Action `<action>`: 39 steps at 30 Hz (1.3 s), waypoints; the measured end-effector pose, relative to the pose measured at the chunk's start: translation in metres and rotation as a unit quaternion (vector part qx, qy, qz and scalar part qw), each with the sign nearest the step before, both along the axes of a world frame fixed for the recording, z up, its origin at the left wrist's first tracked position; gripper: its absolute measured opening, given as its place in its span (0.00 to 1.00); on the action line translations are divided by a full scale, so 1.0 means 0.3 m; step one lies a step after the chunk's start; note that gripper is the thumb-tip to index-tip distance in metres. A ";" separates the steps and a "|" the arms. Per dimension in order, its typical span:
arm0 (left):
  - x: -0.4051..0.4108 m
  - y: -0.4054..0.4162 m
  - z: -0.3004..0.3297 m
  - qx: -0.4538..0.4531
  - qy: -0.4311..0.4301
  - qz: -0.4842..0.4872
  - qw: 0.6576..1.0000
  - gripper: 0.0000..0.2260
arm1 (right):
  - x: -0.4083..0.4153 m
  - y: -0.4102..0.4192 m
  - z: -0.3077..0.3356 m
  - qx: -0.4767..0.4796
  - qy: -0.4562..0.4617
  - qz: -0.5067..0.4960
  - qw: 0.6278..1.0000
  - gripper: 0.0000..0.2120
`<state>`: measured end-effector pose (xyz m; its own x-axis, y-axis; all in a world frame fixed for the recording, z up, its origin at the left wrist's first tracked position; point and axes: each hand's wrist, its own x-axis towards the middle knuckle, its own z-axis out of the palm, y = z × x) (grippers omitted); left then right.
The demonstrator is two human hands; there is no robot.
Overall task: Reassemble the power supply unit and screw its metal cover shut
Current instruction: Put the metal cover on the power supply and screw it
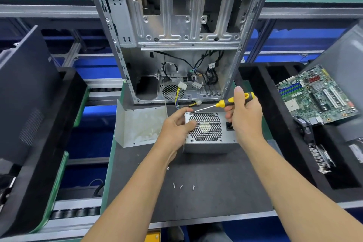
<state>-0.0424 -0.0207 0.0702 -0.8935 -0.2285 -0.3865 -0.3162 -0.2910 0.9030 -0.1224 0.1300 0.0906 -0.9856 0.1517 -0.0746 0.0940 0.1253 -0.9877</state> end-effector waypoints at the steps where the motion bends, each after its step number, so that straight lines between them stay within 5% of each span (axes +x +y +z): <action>1: -0.001 0.000 -0.001 0.000 0.000 0.000 1.000 0.13 | 0.003 -0.001 0.004 0.002 0.002 0.002 1.000 0.22; 6: -0.003 0.000 -0.010 -0.002 0.002 0.007 1.000 0.13 | 0.040 -0.022 0.097 0.081 0.101 0.031 0.991 0.18; 9: -0.003 0.002 -0.007 -0.011 0.003 0.010 1.000 0.13 | 0.062 -0.059 0.223 0.192 0.207 0.142 0.949 0.15; 11: -0.003 0.003 -0.001 -0.025 0.001 0.014 1.000 0.13 | 0.074 -0.103 0.308 0.310 0.252 0.249 0.882 0.13; 15: 0.000 0.005 0.011 -0.025 0.000 0.004 1.000 0.16 | 0.056 -0.190 0.413 0.554 0.245 0.401 0.687 0.10; 20: -0.001 0.011 0.007 -0.010 -0.007 0.023 1.000 0.15 | 0.011 -0.230 0.477 0.663 0.270 0.464 0.522 0.10; 24: -0.004 0.012 -0.001 -0.026 -0.006 0.026 0.999 0.13 | -0.004 -0.246 0.476 0.722 0.332 0.422 0.436 0.13; 26: -0.009 0.011 -0.002 -0.025 -0.008 0.026 0.999 0.13 | -0.001 -0.256 0.469 0.749 0.311 0.401 0.426 0.15; 29: -0.015 0.008 -0.006 -0.028 -0.008 0.024 0.999 0.13 | -0.008 -0.267 0.494 0.756 0.201 0.422 0.459 0.20; 36: -0.030 -0.002 -0.015 -0.027 -0.055 0.029 0.998 0.16 | 0.007 -0.237 0.502 0.731 0.242 0.441 0.461 0.05; 39: -0.048 -0.015 -0.005 -0.066 -0.072 -0.005 0.995 0.11 | 0.001 -0.233 0.494 0.724 0.234 0.437 0.479 0.07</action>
<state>-0.0567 -0.0251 0.0688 -0.8339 -0.2776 -0.4771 -0.4465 -0.1688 0.8787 -0.1221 0.0602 0.2388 -0.5768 -0.7762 -0.2546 -0.8092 0.5003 0.3081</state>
